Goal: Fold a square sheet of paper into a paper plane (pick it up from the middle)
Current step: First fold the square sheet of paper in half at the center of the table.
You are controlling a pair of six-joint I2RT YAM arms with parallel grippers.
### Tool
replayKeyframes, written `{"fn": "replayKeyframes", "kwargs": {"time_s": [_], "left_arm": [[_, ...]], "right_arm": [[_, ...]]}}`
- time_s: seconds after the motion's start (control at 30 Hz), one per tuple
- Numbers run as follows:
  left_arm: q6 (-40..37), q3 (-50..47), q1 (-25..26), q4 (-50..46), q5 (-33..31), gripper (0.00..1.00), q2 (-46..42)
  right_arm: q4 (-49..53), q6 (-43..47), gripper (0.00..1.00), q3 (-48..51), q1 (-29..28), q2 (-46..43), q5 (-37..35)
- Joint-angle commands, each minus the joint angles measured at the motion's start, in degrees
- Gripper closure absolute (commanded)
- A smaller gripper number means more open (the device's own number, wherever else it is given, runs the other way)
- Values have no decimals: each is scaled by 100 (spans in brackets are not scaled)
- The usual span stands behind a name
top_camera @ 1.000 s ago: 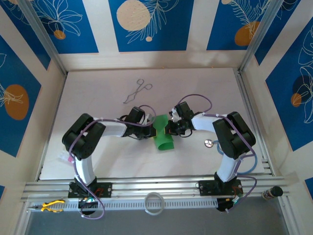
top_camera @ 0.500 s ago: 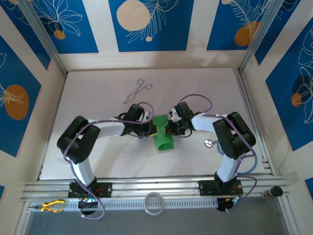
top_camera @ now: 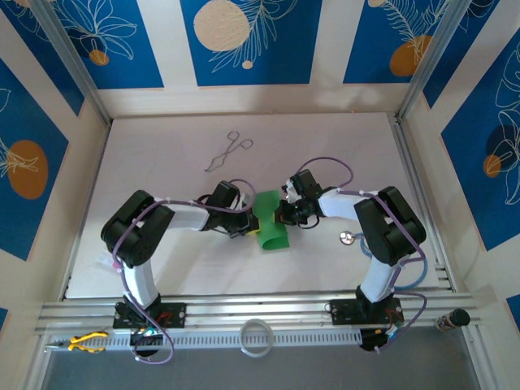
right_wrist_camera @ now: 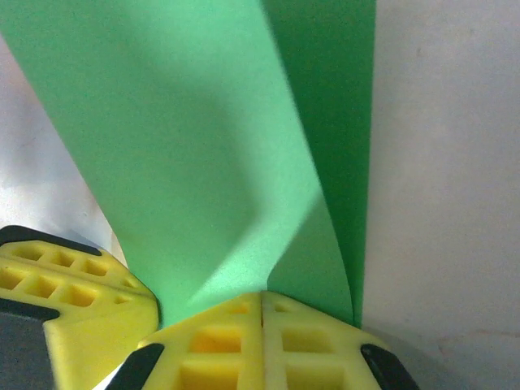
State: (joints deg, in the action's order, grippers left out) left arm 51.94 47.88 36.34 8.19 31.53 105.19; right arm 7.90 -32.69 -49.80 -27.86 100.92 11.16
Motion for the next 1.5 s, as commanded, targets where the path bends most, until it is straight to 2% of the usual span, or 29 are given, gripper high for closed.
{"fn": "replayKeyframes", "kwargs": {"time_s": [0.0, 0.23, 0.53, 0.87, 1.07, 1.3, 1.47], "left_arm": [[-250, -153, 43, -458, -236, 97, 13], [-194, 268, 79, -626, -113, 95, -456], [18, 392, 294, -403, 93, 95, -250], [-234, -279, 341, -519, -319, 96, -186], [-232, -639, 348, -317, -317, 95, -339], [-253, -127, 352, -774, -396, 94, -921], [-110, 125, 390, -623, -217, 92, -831]], "right_arm": [[629, -55, 100, 260, -9, 77, -414], [625, -70, 100, 243, -19, 41, -415], [643, -62, 100, 234, -9, 68, -438], [660, -45, 100, 269, -9, 56, -457], [669, -37, 100, 300, -10, 41, -491], [678, -45, 100, 321, -14, 22, -500], [669, -59, 100, 322, -3, 5, -501]]}}
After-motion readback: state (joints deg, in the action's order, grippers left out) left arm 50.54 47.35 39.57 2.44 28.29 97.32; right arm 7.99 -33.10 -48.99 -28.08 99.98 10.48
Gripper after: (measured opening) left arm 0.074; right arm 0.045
